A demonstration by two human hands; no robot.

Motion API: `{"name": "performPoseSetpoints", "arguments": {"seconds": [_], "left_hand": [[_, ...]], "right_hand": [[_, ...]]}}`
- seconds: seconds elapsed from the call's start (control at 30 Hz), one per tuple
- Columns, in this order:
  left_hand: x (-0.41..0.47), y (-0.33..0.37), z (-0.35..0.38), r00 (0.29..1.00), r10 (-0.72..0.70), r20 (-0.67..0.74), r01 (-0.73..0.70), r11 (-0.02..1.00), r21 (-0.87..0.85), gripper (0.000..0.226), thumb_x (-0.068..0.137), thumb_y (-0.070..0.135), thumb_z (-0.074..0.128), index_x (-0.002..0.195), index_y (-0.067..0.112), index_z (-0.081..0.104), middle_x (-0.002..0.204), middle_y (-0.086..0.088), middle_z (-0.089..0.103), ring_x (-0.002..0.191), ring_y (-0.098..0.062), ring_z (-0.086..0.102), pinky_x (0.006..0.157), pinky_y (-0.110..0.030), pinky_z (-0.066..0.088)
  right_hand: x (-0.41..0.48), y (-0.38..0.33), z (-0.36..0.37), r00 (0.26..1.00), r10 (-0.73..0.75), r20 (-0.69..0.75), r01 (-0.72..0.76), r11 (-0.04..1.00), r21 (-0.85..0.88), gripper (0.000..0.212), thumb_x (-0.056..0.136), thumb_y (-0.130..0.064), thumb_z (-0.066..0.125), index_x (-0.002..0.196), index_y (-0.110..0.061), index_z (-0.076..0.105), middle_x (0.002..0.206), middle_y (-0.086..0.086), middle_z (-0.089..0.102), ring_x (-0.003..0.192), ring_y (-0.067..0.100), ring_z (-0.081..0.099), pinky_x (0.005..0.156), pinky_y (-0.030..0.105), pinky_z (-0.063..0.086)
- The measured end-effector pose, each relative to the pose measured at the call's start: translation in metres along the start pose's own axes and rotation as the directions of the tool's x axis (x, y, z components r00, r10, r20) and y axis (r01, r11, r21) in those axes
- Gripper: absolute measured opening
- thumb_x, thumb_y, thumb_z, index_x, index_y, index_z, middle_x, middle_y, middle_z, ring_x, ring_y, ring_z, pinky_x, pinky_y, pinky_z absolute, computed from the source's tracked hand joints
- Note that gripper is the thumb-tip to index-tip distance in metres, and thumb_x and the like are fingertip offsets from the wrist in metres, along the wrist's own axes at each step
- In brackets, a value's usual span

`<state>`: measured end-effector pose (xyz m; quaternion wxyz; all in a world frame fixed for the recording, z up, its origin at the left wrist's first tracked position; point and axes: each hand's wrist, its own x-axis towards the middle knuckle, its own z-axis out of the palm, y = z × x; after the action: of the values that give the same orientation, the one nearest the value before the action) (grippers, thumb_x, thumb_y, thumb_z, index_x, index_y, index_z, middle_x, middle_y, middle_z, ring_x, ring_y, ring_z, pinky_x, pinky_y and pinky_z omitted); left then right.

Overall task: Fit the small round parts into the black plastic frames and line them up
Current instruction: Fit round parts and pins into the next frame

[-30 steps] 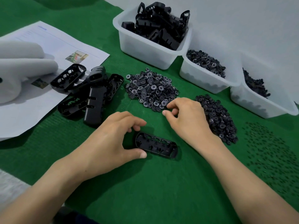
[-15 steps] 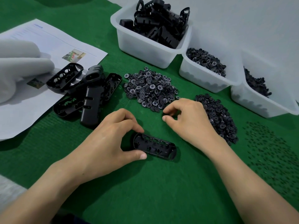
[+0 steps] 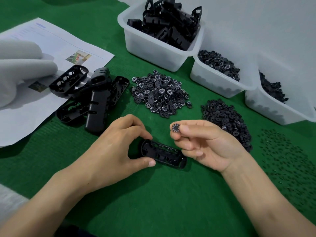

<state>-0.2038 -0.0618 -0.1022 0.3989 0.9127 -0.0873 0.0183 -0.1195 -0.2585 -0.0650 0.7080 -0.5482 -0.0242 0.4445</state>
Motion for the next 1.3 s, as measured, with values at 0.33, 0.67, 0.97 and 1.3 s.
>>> {"name": "performPoseSetpoints", "arguments": {"seconds": [0.33,0.67,0.97,1.3], "left_hand": [[-0.001,-0.001,0.001,1.000,-0.015,-0.011,0.014,1.000,-0.005,0.047,0.062,0.055,0.067,0.100,0.027,0.064,0.103,0.016,0.047,0.100,-0.001,0.046,0.088,-0.016,0.038],[-0.001,0.000,0.000,1.000,-0.006,-0.022,0.006,1.000,-0.016,0.048,0.062,0.054,0.067,0.100,0.025,0.064,0.102,0.015,0.048,0.100,-0.002,0.048,0.088,-0.021,0.041],[0.000,0.001,0.000,1.000,-0.011,-0.020,0.011,1.000,-0.009,0.049,0.061,0.053,0.069,0.101,0.025,0.065,0.101,0.016,0.048,0.099,-0.001,0.047,0.087,-0.015,0.039],[0.000,0.000,0.000,1.000,-0.009,-0.005,0.009,1.000,0.003,0.053,0.061,0.060,0.059,0.102,0.026,0.065,0.103,0.017,0.047,0.101,-0.002,0.046,0.088,-0.013,0.036]], "right_hand": [[-0.002,0.014,0.010,0.866,-0.472,0.163,0.260,0.147,-0.954,0.018,0.073,-0.010,0.074,0.083,-0.025,0.072,0.076,-0.010,0.059,0.057,0.011,0.049,0.054,0.012,0.035],[0.001,0.009,0.028,0.875,-0.428,0.227,0.256,0.011,-0.967,0.016,0.074,-0.013,0.070,0.086,-0.024,0.072,0.082,-0.006,0.060,0.077,0.013,0.058,0.069,0.038,0.049],[0.002,0.008,0.027,0.876,-0.387,0.289,0.274,-0.095,-0.957,0.019,0.077,-0.014,0.068,0.092,-0.024,0.074,0.082,-0.001,0.062,0.073,0.021,0.060,0.066,0.040,0.050],[0.017,0.002,0.007,0.817,-0.576,0.025,0.107,0.109,-0.988,0.019,0.079,-0.016,0.068,0.097,-0.023,0.071,0.067,-0.015,0.060,0.053,0.003,0.050,0.059,0.012,0.041]]}}
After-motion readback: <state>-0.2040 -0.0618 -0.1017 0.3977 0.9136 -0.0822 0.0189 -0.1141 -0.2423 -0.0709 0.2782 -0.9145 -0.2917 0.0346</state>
